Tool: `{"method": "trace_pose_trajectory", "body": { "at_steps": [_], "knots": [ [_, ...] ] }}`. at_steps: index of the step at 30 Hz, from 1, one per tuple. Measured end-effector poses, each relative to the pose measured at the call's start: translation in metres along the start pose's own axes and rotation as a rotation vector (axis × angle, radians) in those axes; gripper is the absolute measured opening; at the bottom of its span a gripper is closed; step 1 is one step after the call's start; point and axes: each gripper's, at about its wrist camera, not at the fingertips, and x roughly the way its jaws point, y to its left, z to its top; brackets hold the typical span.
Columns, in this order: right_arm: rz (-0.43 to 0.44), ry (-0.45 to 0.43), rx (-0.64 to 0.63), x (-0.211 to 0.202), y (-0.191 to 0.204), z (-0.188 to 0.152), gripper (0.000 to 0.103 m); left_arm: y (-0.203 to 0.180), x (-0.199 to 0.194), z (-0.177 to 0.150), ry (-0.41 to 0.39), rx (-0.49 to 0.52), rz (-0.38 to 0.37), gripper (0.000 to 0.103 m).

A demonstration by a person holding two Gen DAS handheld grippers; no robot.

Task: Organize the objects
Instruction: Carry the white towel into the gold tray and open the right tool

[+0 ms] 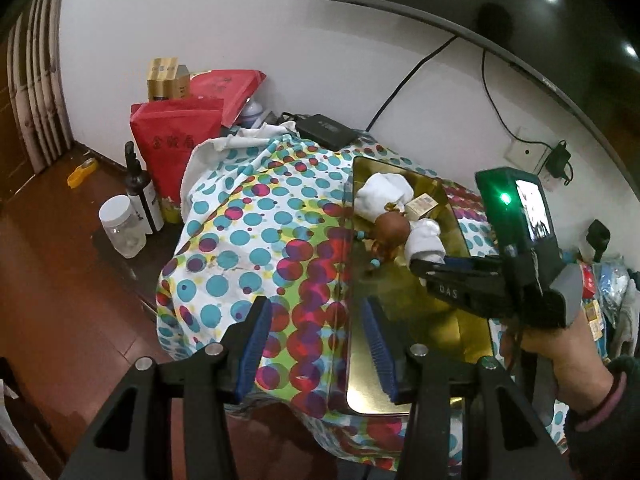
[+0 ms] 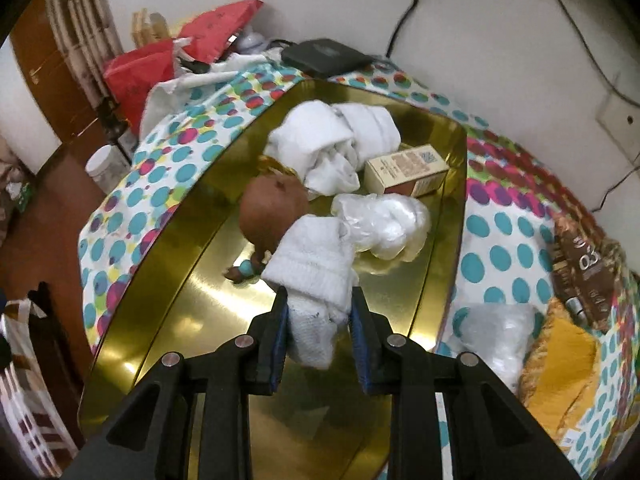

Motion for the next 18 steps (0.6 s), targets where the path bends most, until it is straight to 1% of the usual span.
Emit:
{"method": "trace_pose_trajectory", "body": {
  "at_steps": [3, 6, 11, 14, 16, 17, 18],
  "knots": [
    [0.04, 0.025, 0.052, 0.011, -0.003, 0.009, 0.026, 0.0, 0.004, -0.001, 0.01, 0.0, 0.0, 0.048],
    [0.033, 0.024, 0.074, 0.017, -0.003, 0.018, 0.026, -0.002, 0.006, -0.002, 0.022, 0.006, -0.005, 0.048],
    [0.07, 0.037, 0.098, 0.023, -0.006, 0.022, 0.027, -0.007, 0.012, -0.005, 0.046, 0.019, 0.006, 0.048],
    [0.104, 0.025, 0.098, 0.017, -0.007, 0.018, 0.03, -0.011, 0.016, -0.007, 0.063, 0.023, 0.011, 0.048],
    [0.115, 0.009, 0.095, 0.007, -0.007, 0.014, 0.039, -0.015, 0.014, -0.007, 0.055, 0.026, 0.004, 0.048],
    [0.13, -0.008, 0.087, 0.0, -0.008, 0.012, 0.039, -0.018, 0.014, -0.007, 0.055, 0.03, 0.005, 0.048],
    [0.139, -0.024, 0.079, -0.007, -0.008, 0.009, 0.042, -0.021, 0.013, -0.006, 0.053, 0.035, 0.002, 0.048]
  ]
}}
